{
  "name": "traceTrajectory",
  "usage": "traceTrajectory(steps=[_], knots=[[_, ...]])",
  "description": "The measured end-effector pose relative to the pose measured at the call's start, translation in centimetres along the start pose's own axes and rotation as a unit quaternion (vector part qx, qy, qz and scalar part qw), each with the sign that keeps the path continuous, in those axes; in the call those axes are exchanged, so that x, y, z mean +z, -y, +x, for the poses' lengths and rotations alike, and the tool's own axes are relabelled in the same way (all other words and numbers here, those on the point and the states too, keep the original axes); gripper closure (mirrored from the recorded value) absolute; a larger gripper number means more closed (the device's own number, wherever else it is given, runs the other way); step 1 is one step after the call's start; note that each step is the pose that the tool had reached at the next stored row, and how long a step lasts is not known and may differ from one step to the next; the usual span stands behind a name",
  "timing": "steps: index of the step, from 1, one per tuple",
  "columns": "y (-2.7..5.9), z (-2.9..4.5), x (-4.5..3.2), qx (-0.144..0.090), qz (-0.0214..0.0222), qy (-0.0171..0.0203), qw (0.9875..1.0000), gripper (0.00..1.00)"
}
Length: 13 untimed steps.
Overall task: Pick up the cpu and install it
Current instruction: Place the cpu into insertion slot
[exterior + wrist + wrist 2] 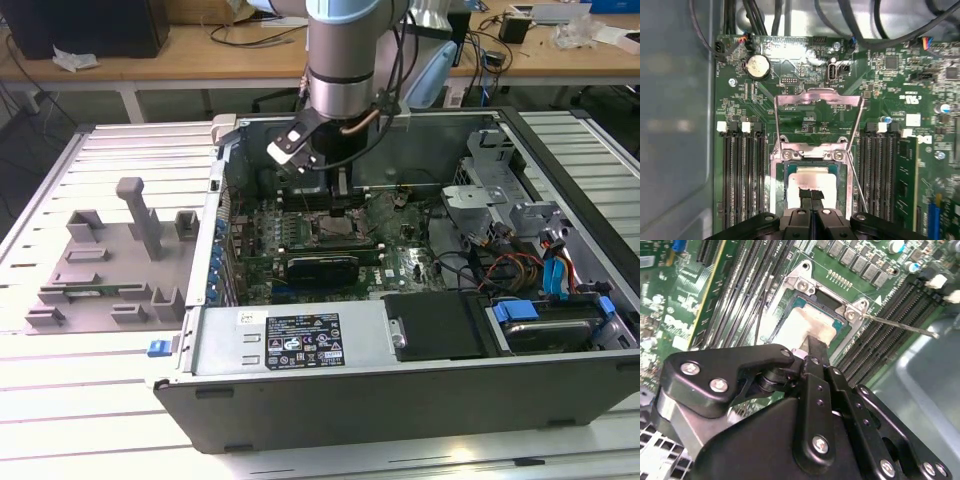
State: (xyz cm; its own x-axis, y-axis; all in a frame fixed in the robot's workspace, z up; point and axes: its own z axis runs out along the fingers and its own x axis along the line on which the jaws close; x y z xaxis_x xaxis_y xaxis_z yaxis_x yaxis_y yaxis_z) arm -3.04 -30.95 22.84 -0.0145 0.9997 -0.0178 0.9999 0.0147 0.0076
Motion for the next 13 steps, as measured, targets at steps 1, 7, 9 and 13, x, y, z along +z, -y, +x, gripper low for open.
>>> traceTrajectory(steps=[1,7,9,13], knots=[[-0.01,0.0,-0.45,0.0,0.0,0.0001,1.0,0.89],[-0.02,0.02,-2.06,0.0,0.0,0.0007,1.0,0.89],[-0.02,0.02,-2.06,0.0,-0.0001,0.0008,1.0,0.89],[-0.02,0.02,-2.07,0.0,0.0,0.0008,1.0,0.89]])
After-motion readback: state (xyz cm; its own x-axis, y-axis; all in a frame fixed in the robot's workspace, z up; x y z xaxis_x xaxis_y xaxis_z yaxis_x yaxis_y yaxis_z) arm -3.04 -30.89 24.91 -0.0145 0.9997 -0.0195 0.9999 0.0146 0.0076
